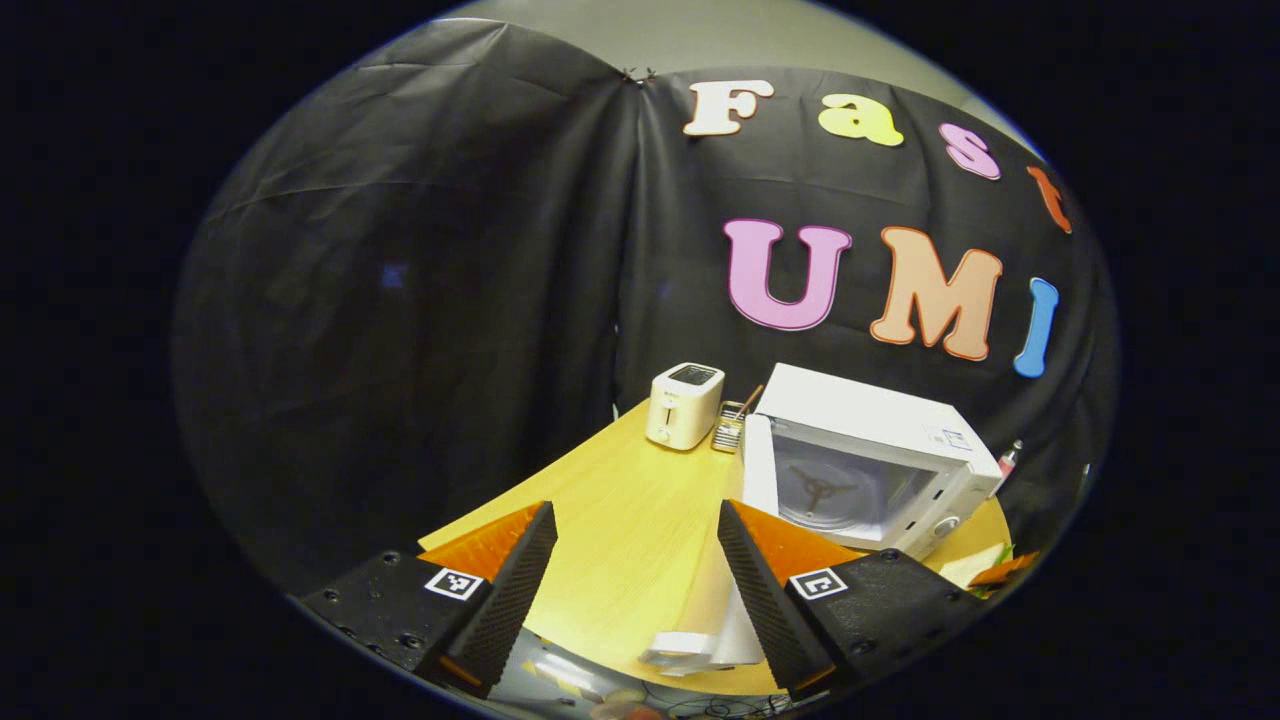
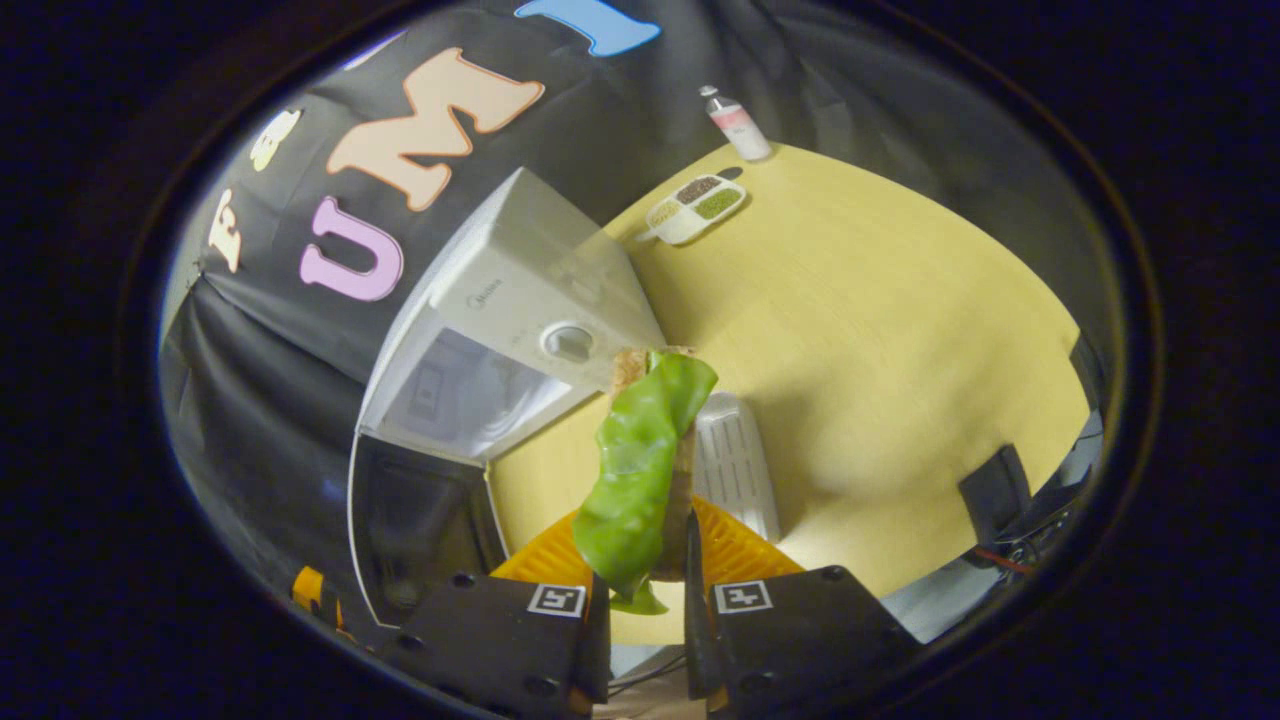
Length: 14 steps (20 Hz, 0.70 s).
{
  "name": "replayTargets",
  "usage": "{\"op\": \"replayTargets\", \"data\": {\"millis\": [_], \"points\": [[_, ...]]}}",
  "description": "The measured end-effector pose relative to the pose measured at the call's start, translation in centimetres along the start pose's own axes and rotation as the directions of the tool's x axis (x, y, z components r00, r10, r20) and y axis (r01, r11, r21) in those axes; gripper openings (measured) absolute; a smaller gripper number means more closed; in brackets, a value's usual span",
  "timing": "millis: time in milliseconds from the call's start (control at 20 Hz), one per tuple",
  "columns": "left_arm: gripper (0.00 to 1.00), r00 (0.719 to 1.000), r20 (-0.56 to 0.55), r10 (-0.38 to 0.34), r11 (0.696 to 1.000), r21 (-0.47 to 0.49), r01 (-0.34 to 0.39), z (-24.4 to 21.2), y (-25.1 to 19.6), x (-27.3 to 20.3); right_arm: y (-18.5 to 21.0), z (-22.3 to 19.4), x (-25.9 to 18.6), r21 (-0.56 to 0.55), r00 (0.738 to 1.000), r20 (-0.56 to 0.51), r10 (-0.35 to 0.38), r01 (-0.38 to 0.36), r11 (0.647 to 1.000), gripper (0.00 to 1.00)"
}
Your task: Open the microwave oven with the left hand, put the food in, and close the microwave oven.
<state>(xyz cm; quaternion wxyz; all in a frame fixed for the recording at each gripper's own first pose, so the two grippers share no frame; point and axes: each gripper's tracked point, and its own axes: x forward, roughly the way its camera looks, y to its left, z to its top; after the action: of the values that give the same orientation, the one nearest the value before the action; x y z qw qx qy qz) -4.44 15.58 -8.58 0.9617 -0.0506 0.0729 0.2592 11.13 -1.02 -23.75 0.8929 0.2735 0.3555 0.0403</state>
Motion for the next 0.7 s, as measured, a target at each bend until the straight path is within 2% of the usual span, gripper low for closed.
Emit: {"op": "replayTargets", "data": {"millis": [150, 200, 300, 500, 700], "points": [[0.95, 0.994, -0.015, -0.104, 0.995, 0.008, 0.104, 0.0, -0.6, 2.0, 3.7, -1.1, -0.5, 0.049, 0.998, 0.038, 0.050, -0.052, 0.997, 0.32], [0.92, 0.992, -0.015, -0.124, 0.992, 0.011, 0.124, 0.0, -0.7, 2.5, 5.0, -1.6, -0.5, 0.061, 0.997, 0.044, 0.068, -0.070, 0.996, 0.32], [0.96, 0.985, -0.020, -0.170, 0.985, 0.026, 0.171, 0.0, -0.7, 3.5, 7.4, -2.9, -0.1, 0.065, 0.994, 0.055, 0.100, -0.103, 0.993, 0.32], [0.95, 0.973, -0.029, -0.227, 0.973, 0.044, 0.228, -0.2, -0.1, 4.9, 12.6, -6.0, 2.0, 0.071, 0.983, 0.062, 0.171, -0.175, 0.982, 0.32], [0.95, 0.967, -0.064, -0.248, 0.966, 0.055, 0.251, -1.2, 1.7, 6.3, 18.2, -7.9, 5.1, 0.093, 0.965, 0.072, 0.254, -0.260, 0.961, 0.32]]}}
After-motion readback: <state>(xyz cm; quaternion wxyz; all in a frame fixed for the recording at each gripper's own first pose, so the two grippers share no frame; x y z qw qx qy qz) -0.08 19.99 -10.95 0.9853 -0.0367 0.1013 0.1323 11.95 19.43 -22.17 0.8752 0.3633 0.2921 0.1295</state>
